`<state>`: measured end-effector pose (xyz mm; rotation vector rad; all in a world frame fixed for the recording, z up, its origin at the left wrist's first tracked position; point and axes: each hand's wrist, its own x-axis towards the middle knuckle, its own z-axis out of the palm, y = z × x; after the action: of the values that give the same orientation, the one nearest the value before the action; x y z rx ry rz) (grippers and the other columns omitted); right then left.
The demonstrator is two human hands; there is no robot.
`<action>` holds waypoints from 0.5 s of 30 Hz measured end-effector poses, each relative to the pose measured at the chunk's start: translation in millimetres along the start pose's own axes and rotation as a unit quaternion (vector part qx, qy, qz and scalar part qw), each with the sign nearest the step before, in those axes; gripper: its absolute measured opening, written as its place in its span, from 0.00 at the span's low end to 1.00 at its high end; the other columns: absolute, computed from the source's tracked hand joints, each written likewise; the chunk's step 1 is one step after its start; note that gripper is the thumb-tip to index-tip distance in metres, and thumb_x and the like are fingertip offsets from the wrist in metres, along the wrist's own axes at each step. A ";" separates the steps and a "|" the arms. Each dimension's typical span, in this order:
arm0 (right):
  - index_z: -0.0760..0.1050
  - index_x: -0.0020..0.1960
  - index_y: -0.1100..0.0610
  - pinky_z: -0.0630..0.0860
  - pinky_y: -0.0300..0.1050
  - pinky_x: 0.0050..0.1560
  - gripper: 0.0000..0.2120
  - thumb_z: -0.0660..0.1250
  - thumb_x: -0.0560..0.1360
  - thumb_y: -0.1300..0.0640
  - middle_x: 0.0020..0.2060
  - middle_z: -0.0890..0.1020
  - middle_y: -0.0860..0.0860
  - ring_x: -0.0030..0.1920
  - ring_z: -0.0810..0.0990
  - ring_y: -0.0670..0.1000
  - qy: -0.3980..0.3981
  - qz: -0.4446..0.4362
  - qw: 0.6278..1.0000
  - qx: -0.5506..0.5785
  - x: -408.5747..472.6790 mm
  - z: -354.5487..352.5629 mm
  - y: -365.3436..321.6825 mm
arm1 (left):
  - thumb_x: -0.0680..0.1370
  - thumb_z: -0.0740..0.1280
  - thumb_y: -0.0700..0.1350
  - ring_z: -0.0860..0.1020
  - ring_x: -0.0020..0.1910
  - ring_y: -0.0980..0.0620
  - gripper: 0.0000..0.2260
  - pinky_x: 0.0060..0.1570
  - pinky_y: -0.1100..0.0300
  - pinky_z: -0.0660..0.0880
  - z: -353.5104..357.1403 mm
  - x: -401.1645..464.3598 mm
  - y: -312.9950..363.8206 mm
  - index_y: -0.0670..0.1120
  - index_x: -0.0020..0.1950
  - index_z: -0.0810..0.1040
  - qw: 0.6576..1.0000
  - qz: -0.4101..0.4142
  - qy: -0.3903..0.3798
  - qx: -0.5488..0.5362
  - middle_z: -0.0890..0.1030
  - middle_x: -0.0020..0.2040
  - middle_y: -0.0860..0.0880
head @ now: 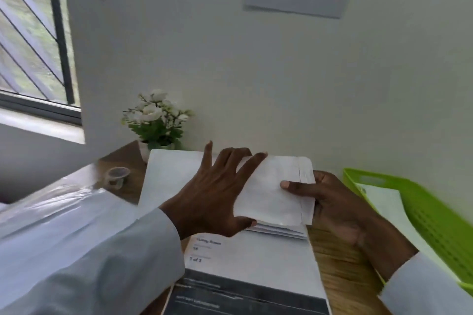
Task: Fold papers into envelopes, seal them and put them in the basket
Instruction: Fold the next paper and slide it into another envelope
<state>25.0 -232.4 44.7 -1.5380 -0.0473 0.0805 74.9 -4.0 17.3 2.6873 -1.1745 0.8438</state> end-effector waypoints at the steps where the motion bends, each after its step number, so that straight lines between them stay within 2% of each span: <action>1: 0.81 0.60 0.62 0.79 0.57 0.59 0.19 0.75 0.69 0.61 0.56 0.84 0.60 0.58 0.83 0.60 -0.017 0.007 1.000 0.010 -0.9 -1.4 2.7 | 0.65 0.64 0.72 0.61 0.71 0.44 0.50 0.71 0.30 0.49 3.1 1.4 3.8 0.51 0.79 0.47 1.000 0.010 0.004 0.001 0.62 0.72 0.46; 4: 0.81 0.61 0.60 0.77 0.57 0.61 0.18 0.74 0.72 0.62 0.59 0.82 0.61 0.61 0.81 0.60 -0.066 0.022 0.997 0.041 -0.4 -5.4 11.9 | 0.66 0.62 0.72 0.65 0.70 0.44 0.48 0.69 0.29 0.52 12.4 3.7 9.5 0.50 0.78 0.52 0.999 0.036 0.021 0.003 0.66 0.71 0.46; 9: 0.80 0.63 0.61 0.77 0.56 0.61 0.18 0.70 0.73 0.62 0.62 0.81 0.61 0.63 0.80 0.60 -0.105 0.035 0.986 0.124 5.3 -2.2 23.0 | 0.65 0.59 0.77 0.63 0.72 0.44 0.51 0.70 0.29 0.50 16.5 -3.9 -3.5 0.49 0.79 0.51 0.999 0.033 0.020 -0.007 0.63 0.73 0.46; 12: 0.79 0.63 0.63 0.75 0.58 0.64 0.18 0.67 0.74 0.62 0.63 0.80 0.62 0.63 0.79 0.60 -0.092 0.040 0.982 0.159 8.0 -3.9 26.2 | 0.62 0.58 0.81 0.61 0.74 0.45 0.55 0.71 0.30 0.49 17.9 -8.4 -9.3 0.49 0.79 0.51 0.999 0.029 0.015 -0.017 0.62 0.74 0.46; 15: 0.81 0.60 0.63 0.77 0.57 0.61 0.17 0.67 0.73 0.62 0.61 0.81 0.61 0.61 0.81 0.60 -0.073 0.031 0.982 0.171 8.9 -5.6 25.8 | 0.59 0.59 0.83 0.60 0.74 0.46 0.58 0.71 0.30 0.49 17.8 -9.6 -13.6 0.50 0.79 0.51 0.999 0.024 0.006 -0.030 0.62 0.74 0.48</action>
<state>33.7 -236.5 18.6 -1.1884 -0.0961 0.2394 87.2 6.6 -1.0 2.6126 -1.2462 0.8160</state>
